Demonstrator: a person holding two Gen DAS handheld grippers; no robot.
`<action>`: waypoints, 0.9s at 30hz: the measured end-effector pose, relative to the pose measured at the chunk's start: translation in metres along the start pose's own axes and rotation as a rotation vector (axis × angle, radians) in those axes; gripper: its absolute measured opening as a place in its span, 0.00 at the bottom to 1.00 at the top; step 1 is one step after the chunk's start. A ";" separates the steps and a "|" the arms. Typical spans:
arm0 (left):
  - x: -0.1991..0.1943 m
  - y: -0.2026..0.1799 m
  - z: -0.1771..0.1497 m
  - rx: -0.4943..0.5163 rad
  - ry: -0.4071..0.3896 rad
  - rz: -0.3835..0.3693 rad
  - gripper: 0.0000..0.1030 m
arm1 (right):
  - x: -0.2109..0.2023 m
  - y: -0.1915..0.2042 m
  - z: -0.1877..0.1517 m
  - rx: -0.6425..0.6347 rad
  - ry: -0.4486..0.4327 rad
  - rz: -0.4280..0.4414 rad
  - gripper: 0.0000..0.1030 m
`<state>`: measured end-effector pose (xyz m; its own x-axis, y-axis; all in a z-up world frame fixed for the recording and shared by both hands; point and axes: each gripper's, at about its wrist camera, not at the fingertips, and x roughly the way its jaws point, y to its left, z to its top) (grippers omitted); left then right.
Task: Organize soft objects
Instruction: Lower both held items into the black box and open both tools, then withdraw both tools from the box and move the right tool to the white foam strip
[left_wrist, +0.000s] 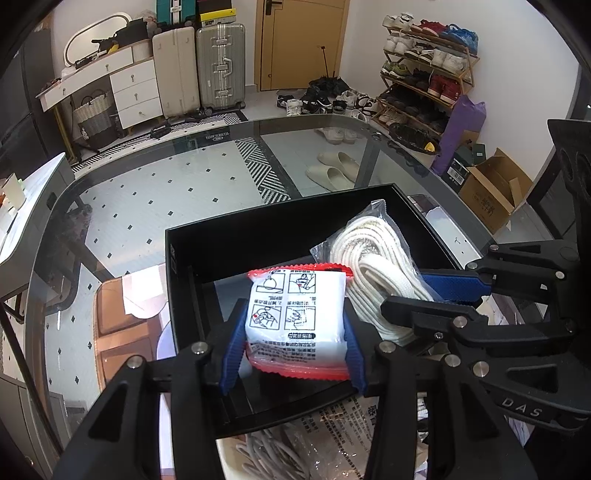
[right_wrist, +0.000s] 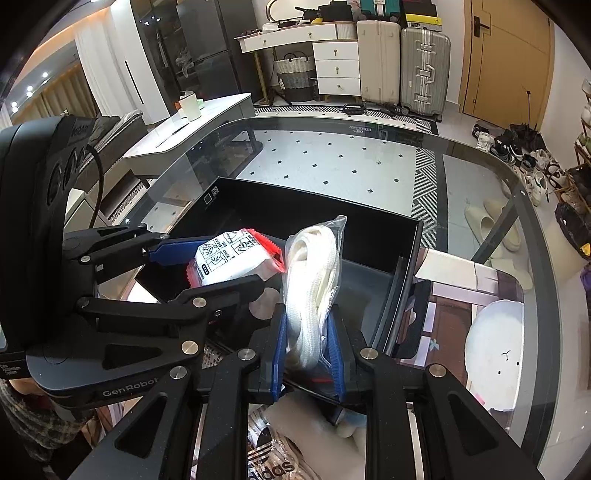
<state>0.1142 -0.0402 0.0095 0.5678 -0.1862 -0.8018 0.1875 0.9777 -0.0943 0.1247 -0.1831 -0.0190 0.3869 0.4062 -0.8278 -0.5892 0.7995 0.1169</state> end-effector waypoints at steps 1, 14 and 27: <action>0.000 0.000 0.000 0.001 0.000 -0.003 0.47 | -0.001 0.001 0.000 -0.008 -0.003 -0.006 0.21; -0.010 -0.007 0.000 0.010 -0.012 -0.015 0.80 | -0.047 -0.009 0.001 -0.004 -0.136 0.010 0.70; -0.034 -0.003 -0.016 0.004 -0.040 -0.035 0.95 | -0.071 -0.019 -0.020 0.007 -0.141 0.035 0.87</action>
<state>0.0814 -0.0351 0.0281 0.5922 -0.2242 -0.7740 0.2107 0.9702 -0.1198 0.0943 -0.2355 0.0270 0.4620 0.4917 -0.7381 -0.5993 0.7866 0.1489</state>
